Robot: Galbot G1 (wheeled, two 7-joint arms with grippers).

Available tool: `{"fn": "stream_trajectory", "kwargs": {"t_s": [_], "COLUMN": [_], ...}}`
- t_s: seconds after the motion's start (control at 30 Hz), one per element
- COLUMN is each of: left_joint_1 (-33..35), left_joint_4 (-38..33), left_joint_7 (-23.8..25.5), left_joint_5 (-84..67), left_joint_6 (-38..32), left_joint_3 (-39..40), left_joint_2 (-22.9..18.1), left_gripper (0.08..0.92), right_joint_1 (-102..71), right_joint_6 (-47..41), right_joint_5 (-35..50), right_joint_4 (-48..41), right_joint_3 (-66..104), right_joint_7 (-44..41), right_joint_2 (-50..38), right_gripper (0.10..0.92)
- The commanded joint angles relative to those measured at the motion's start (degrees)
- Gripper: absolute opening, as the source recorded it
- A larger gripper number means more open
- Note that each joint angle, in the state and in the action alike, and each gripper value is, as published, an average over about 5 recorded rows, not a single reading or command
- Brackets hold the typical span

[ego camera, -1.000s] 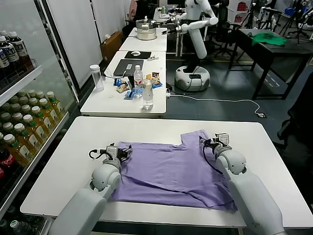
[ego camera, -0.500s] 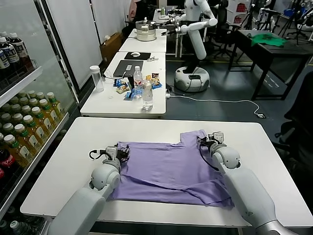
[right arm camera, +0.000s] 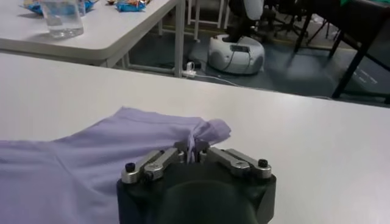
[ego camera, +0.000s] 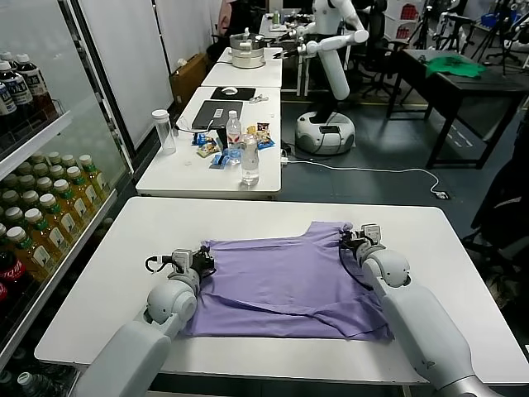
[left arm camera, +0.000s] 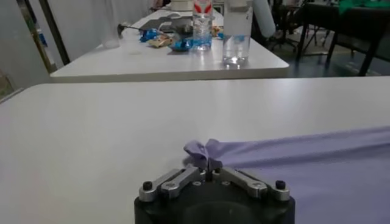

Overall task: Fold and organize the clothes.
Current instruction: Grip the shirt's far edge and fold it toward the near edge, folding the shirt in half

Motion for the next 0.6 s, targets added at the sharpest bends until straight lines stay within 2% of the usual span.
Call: {"fn": "stream_trajectory", "kwargs": {"t_s": [0.03, 0.3, 0.6], "left_joint_1": [2.8, 8.8, 15.7], "left_joint_4": [-8.0, -16.8, -20.9], "left_joint_7": [0.4, 1.2, 2.4], "left_joint_5": [-1.8, -2.2, -1.2], "left_joint_6": [-3.9, -4.0, -2.7], "left_joint_3": [-0.9, -2.5, -4.0], "left_joint_2": [1.8, 4.3, 6.2], "left_gripper": [0.090, 0.090, 0.090], "right_joint_1": [-5.2, -12.5, -26.0], "right_joint_6": [0.1, 0.1, 0.1], "right_joint_5": [2.6, 3.2, 1.7], "right_joint_4": [14.1, 23.5, 31.7], "right_joint_3": [4.3, 9.9, 17.7], "right_joint_7": [0.2, 0.4, 0.5], "right_joint_2": [-4.4, -8.2, -8.3], "right_gripper": [0.111, 0.111, 0.111]}}
